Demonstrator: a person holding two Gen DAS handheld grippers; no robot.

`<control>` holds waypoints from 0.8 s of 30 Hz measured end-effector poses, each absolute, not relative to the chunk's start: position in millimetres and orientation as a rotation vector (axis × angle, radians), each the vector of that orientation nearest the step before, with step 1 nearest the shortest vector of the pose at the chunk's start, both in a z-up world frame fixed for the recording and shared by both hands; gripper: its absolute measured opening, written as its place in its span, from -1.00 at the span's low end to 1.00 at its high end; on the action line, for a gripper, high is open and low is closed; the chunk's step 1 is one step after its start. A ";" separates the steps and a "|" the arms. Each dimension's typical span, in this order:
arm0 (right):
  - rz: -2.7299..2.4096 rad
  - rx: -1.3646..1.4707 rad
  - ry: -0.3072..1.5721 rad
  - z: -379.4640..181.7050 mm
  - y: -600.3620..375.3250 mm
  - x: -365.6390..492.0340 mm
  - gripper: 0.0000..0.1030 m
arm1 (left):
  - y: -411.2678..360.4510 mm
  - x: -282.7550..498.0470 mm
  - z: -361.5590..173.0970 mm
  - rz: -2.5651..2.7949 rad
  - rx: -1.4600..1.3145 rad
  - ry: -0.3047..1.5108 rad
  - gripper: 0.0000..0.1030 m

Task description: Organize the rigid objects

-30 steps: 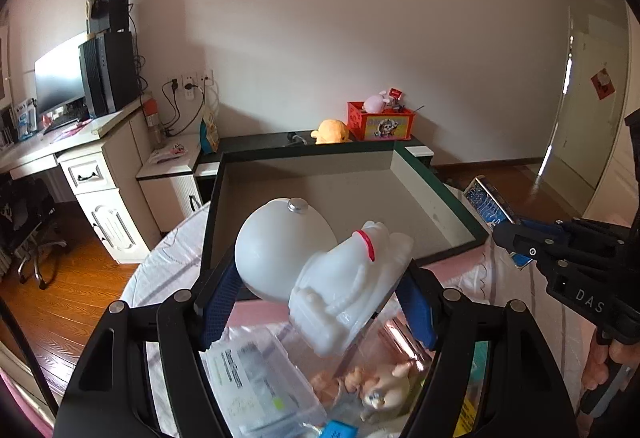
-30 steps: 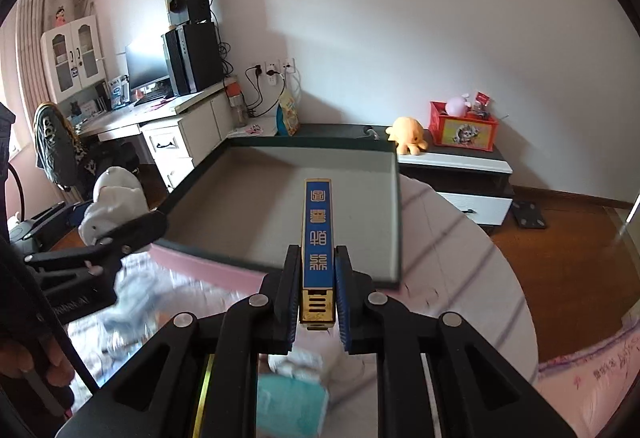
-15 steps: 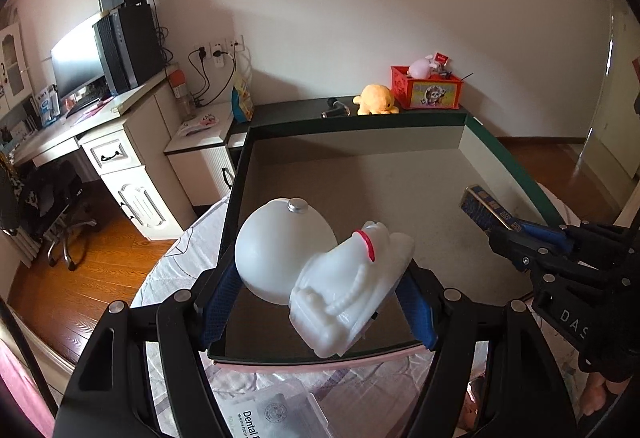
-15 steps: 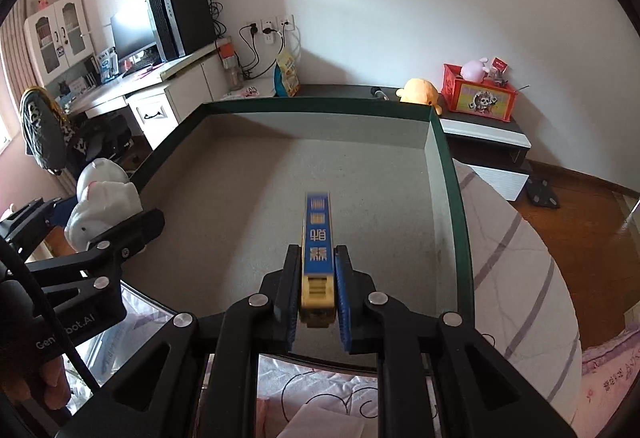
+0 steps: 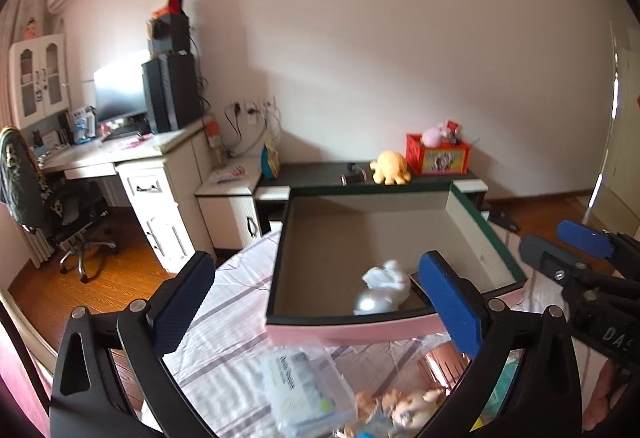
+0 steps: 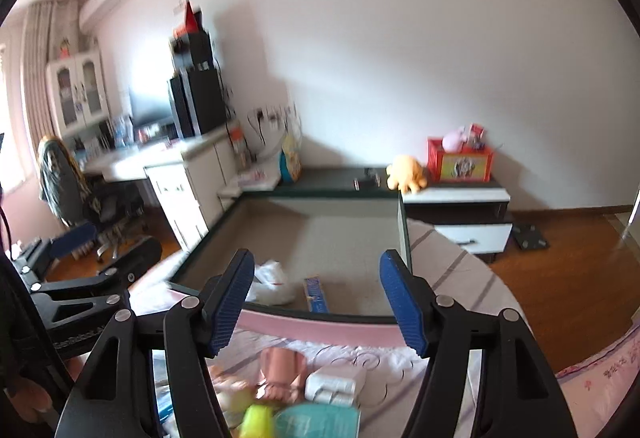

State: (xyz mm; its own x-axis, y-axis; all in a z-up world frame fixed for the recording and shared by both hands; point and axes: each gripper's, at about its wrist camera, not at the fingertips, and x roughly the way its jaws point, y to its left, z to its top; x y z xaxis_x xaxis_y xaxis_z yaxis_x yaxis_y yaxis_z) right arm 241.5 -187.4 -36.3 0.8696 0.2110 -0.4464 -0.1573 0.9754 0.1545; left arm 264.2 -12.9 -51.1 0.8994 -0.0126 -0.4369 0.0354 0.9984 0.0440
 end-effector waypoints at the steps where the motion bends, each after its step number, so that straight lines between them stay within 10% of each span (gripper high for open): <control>1: 0.188 0.119 0.460 -32.2 -188.1 227.3 0.30 | -11.5 251.3 -47.0 -0.019 0.052 0.435 1.00; 24: 0.058 0.031 0.344 -21.2 -166.7 54.1 0.60 | 3.5 64.3 -29.6 -0.036 0.031 0.320 1.00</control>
State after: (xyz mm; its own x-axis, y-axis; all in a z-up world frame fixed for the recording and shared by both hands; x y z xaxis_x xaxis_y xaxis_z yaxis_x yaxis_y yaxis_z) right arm 54.1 -166.7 -21.2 0.9397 0.0622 -0.3364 -0.0516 0.9979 0.0402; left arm 64.3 3.5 -29.6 0.9487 -0.0305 -0.3146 0.0404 0.9989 0.0251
